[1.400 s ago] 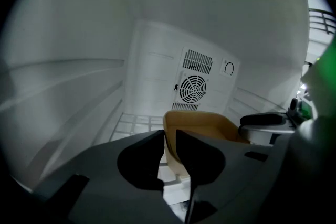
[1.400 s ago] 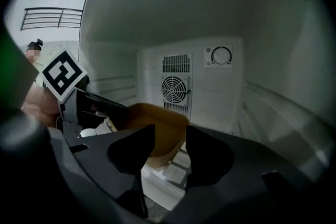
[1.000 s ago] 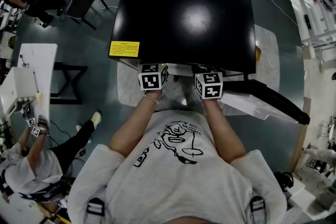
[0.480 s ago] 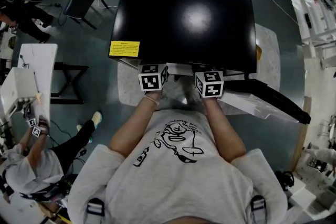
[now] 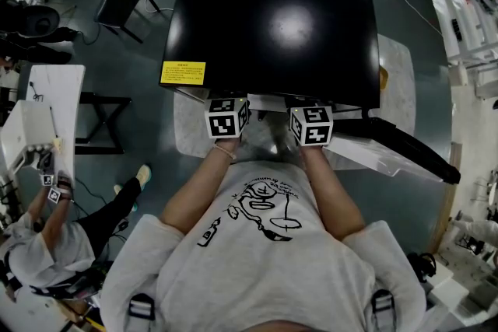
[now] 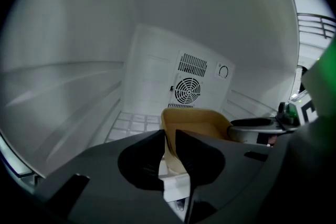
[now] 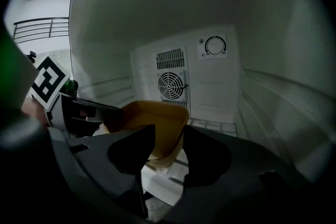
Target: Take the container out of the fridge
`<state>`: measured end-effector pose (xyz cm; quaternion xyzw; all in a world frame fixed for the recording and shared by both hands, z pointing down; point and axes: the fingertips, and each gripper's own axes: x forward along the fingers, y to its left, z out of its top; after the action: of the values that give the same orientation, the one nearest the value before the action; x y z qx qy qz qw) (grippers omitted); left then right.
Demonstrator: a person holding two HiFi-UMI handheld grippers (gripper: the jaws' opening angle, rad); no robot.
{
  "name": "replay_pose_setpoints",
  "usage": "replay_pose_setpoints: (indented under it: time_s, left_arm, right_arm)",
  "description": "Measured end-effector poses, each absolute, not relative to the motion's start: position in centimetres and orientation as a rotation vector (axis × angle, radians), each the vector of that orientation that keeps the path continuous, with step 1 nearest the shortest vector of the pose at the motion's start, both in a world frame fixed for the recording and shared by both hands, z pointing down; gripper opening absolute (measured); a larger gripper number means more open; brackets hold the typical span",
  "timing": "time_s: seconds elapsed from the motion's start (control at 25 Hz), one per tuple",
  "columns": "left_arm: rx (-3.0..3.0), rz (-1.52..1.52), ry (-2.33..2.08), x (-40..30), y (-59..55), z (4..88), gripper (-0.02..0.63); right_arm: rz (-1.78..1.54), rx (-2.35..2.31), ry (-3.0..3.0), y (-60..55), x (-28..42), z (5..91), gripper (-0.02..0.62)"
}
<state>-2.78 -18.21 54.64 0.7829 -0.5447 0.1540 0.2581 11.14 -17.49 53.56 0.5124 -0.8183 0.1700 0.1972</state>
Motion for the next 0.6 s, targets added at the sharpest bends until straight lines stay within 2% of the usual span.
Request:
replay_pose_setpoints:
  time_s: [0.6]
  left_arm:
    - [2.131, 0.368, -1.471, -3.0, -16.5, 53.5, 0.074]
  right_arm:
    - [0.444, 1.439, -2.328, -16.3, 10.6, 51.4, 0.173]
